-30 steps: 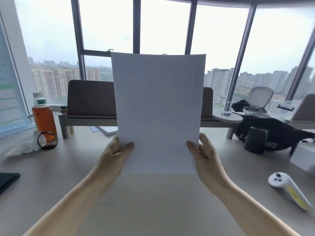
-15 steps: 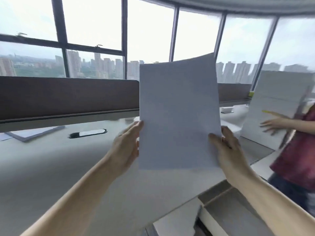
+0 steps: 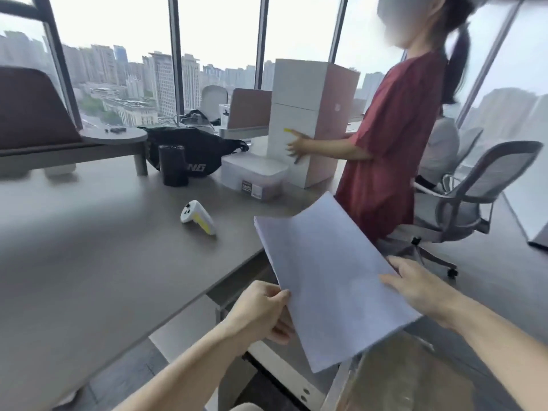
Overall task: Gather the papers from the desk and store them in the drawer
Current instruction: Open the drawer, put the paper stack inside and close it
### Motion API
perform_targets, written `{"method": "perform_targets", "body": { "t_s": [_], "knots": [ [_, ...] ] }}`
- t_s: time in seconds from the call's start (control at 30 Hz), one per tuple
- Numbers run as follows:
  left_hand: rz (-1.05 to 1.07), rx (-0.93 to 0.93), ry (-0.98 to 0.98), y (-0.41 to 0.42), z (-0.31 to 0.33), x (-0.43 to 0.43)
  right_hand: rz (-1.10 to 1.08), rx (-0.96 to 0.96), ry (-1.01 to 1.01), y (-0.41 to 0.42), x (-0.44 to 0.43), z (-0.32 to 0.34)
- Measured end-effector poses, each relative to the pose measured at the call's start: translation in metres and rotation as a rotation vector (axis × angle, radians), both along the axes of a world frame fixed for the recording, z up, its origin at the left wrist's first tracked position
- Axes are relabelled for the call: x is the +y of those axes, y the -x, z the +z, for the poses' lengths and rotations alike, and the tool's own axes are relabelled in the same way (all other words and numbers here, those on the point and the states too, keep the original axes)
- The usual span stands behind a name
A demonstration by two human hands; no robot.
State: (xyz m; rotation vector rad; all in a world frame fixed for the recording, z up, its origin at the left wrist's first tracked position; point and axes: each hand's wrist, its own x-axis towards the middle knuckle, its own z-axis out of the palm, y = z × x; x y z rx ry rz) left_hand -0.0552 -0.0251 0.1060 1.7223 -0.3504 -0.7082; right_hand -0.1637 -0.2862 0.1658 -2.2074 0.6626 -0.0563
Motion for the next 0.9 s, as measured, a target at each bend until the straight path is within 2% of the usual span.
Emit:
{"method": "perform_targets", "body": {
  "t_s": [0.23,0.4,0.47,0.5,0.57,0.67,0.7,0.8,0.9],
  "knots": [
    [-0.098,0.257,-0.226,-0.001,-0.073,-0.029,0.121,0.413,0.121,-0.041,-0.029,-0.062],
    [-0.190,0.289,-0.321,-0.016,-0.095,-0.030,0.255,0.613,0.212,-0.093,-0.048,-0.091],
    [-0.248,0.132,-0.456,-0.028,-0.105,-0.028,0.296,0.661,0.214,-0.111,-0.055,-0.100],
    [-0.237,-0.035,-0.524,-0.034,-0.108,-0.027,0.305,0.679,0.223,-0.119,-0.057,-0.104],
    [-0.143,-0.464,-0.636,-0.049,-0.115,-0.024,0.312,0.686,0.261,-0.133,-0.061,-0.112],
    [-0.032,-1.048,-0.654,-0.071,-0.121,-0.021,0.339,0.712,0.338,-0.151,-0.058,-0.125],
    [-0.038,-1.124,-0.688,-0.076,-0.126,-0.020,0.350,0.714,0.362,-0.156,-0.055,-0.127],
    [-0.056,-1.057,-0.825,-0.085,-0.131,-0.020,0.343,0.699,0.370,-0.167,-0.039,-0.134],
    [-0.030,-1.021,-0.818,-0.084,-0.131,-0.024,0.314,0.705,0.353,-0.172,-0.029,-0.149]
  ]
}}
